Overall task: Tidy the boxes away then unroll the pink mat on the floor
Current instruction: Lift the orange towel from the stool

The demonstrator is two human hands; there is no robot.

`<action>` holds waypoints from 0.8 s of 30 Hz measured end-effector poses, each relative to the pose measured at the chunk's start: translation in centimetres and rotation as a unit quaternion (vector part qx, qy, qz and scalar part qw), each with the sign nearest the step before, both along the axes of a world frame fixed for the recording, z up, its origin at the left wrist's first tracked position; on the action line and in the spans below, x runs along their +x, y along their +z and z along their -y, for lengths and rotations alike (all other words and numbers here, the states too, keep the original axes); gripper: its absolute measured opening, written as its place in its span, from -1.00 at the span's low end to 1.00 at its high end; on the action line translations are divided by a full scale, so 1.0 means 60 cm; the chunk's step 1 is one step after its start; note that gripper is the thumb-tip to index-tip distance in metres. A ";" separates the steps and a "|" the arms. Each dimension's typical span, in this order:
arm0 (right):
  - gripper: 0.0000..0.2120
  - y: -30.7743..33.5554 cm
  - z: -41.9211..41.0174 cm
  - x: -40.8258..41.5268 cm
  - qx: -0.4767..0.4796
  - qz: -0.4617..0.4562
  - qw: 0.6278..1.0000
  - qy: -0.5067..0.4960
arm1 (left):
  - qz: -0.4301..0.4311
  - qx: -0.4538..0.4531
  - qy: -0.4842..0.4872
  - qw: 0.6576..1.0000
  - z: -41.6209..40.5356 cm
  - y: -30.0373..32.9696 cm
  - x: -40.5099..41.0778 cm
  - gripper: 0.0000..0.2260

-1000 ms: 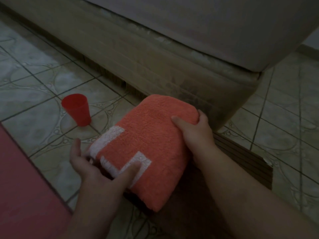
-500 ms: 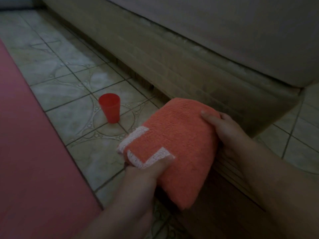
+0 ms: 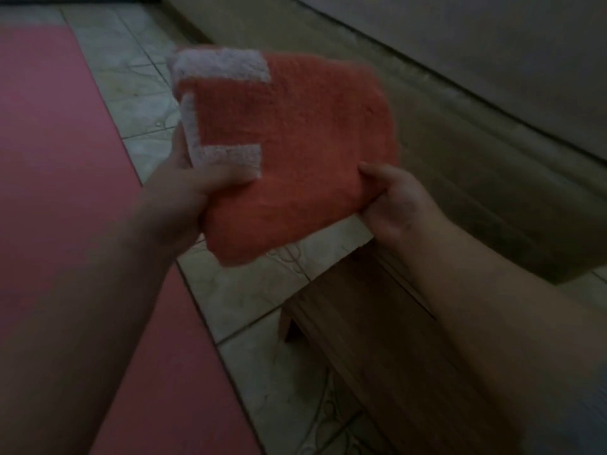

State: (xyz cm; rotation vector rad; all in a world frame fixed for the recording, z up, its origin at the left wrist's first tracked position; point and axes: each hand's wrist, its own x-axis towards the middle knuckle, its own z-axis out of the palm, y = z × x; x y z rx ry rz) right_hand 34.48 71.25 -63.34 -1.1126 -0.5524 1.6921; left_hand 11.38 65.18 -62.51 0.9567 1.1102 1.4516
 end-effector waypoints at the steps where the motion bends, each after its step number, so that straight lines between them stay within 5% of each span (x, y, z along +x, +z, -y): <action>1: -0.48 -0.003 -0.002 -0.009 0.006 0.016 1.000 0.007 | -0.019 0.005 -0.004 1.000 -0.004 -0.009 -0.017 -0.28; 4: -0.44 -0.029 -0.004 -0.025 0.013 0.138 0.990 0.038 | -0.041 -0.010 0.003 0.999 0.007 -0.069 -0.049 -0.25; 7: -0.48 -0.061 -0.006 -0.030 0.035 0.354 0.927 0.120 | -0.017 -0.065 0.018 0.998 0.048 -0.162 -0.048 -0.26; 11: -0.82 -0.087 -0.011 -0.054 0.128 0.641 0.705 0.276 | 0.064 -0.159 0.034 0.985 0.095 -0.270 -0.029 -0.44; 13: -0.65 -0.109 -0.011 -0.066 0.127 0.702 0.629 0.309 | 0.098 -0.215 0.025 0.971 0.102 -0.304 -0.026 -0.43; 18: -0.56 -0.118 -0.011 -0.065 0.099 0.714 0.628 0.295 | 0.093 -0.271 -0.027 0.958 0.094 -0.313 -0.039 -0.45; 24: -0.69 -0.101 -0.011 -0.069 0.072 0.674 0.671 0.300 | -0.068 -0.278 0.053 0.957 0.098 -0.288 -0.048 0.08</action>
